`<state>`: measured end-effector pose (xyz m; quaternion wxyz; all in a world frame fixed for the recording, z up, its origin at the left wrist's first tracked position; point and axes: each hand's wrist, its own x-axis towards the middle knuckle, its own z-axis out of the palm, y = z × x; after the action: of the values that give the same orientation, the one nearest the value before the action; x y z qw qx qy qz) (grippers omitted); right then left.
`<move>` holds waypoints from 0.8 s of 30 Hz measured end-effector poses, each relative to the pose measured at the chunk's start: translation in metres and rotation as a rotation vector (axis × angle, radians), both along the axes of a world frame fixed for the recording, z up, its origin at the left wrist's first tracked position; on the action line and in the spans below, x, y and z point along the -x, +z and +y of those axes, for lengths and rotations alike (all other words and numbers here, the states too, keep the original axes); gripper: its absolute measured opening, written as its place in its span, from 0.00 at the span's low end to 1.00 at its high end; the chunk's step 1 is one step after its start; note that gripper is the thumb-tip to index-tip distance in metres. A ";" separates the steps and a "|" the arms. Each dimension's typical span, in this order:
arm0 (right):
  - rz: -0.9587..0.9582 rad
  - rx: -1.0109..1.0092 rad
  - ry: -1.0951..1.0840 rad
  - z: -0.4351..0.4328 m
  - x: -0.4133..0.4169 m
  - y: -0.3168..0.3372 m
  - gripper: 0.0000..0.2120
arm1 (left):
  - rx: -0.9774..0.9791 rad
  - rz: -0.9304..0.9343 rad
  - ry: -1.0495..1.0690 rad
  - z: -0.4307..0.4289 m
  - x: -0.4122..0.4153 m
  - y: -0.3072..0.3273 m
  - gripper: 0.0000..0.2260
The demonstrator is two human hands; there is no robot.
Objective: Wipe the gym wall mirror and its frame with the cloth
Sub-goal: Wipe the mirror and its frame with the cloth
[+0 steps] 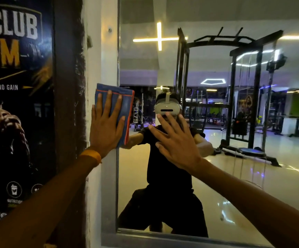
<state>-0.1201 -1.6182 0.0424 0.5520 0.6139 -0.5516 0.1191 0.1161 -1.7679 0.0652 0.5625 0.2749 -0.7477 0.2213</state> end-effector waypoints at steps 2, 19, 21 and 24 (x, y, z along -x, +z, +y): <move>0.010 0.022 0.019 0.001 -0.001 0.002 0.29 | 0.005 0.023 0.019 0.000 0.003 0.014 0.30; 0.063 0.042 0.018 -0.015 -0.004 0.078 0.31 | 0.032 0.030 0.039 0.004 0.007 0.011 0.31; 0.059 0.053 0.016 -0.016 -0.002 0.072 0.31 | 0.027 -0.037 0.006 0.005 0.000 -0.037 0.31; 0.063 0.044 0.010 -0.015 -0.003 0.072 0.31 | 0.014 -0.057 -0.008 0.004 -0.006 -0.057 0.32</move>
<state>-0.1168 -1.6335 0.1147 0.5819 0.6078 -0.5280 0.1147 0.1217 -1.7635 0.0082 0.5438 0.2616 -0.7630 0.2317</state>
